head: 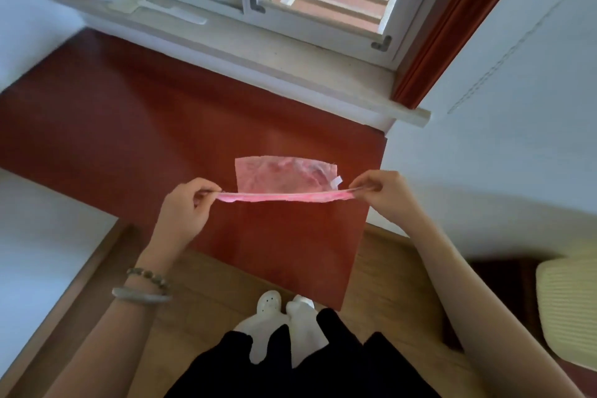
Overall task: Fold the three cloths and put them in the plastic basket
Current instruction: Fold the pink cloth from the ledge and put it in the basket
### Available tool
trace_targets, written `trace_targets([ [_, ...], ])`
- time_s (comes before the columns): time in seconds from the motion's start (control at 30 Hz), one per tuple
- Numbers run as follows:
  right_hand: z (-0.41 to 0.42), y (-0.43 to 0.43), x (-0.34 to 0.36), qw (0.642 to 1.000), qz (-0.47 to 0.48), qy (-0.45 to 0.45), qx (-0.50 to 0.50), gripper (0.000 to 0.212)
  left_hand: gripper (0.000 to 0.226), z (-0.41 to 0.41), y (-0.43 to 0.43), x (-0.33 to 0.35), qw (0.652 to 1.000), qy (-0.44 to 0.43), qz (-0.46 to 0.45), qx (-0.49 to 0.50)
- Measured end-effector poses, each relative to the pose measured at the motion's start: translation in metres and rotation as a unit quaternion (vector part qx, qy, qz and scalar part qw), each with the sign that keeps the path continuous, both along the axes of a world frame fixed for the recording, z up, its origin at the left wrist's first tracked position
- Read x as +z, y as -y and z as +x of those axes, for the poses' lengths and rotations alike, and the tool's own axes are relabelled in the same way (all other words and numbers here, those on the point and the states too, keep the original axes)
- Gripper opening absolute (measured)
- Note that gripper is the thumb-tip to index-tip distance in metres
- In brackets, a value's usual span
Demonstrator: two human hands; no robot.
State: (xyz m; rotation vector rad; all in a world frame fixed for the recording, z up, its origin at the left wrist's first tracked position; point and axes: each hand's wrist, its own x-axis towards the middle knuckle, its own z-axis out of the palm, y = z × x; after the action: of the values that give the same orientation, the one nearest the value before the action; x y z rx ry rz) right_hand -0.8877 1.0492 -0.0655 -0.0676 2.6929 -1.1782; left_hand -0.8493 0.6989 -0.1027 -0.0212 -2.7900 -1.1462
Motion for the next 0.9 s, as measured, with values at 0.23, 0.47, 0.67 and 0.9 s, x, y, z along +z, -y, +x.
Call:
trace_targets([
  [0.23, 0.068, -0.015, -0.052, 0.985, -0.001, 0.171, 0.030, 0.016, 0.019, 0.051, 0.009, -0.040, 0.977, 0.200, -0.030, -0.067],
  [0.47, 0.090, -0.024, -0.067, 0.961, -0.003, 0.266, 0.074, 0.016, 0.021, 0.060, 0.016, -0.043, 0.934, 0.326, -0.014, -0.146],
  [0.67, 0.056, -0.016, -0.076, 0.983, -0.022, 0.181, -0.011, 0.011, 0.017, 0.021, 0.011, -0.041, 0.974, 0.215, -0.006, -0.078],
  [0.9, -0.013, -0.008, -0.101, 0.979, -0.049, 0.133, -0.149, 0.011, 0.014, -0.050, -0.014, -0.060, 0.989, 0.148, 0.011, 0.021],
])
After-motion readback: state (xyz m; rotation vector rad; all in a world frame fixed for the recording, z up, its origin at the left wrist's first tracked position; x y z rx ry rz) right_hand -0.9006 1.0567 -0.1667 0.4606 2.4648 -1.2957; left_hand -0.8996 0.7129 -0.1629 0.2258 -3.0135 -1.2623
